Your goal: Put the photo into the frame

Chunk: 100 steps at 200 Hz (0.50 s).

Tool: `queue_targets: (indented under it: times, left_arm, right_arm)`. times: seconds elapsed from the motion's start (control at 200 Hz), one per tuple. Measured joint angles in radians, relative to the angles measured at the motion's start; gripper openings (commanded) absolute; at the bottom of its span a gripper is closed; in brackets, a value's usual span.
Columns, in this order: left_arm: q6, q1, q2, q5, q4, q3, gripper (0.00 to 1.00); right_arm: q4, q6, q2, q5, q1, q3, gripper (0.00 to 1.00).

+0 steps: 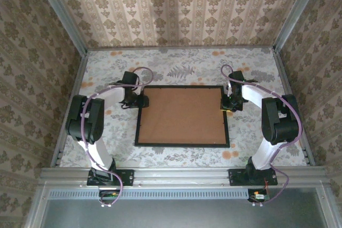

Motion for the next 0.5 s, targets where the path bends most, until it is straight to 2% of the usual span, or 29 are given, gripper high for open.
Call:
queue_targets:
  times: [0.5]
  left_arm:
    - [0.022, -0.077, 0.042, -0.15, -0.077, 0.064, 0.5]
  right_arm:
    - [-0.002, 0.0, 0.002, 0.0, 0.0, 0.002, 0.19]
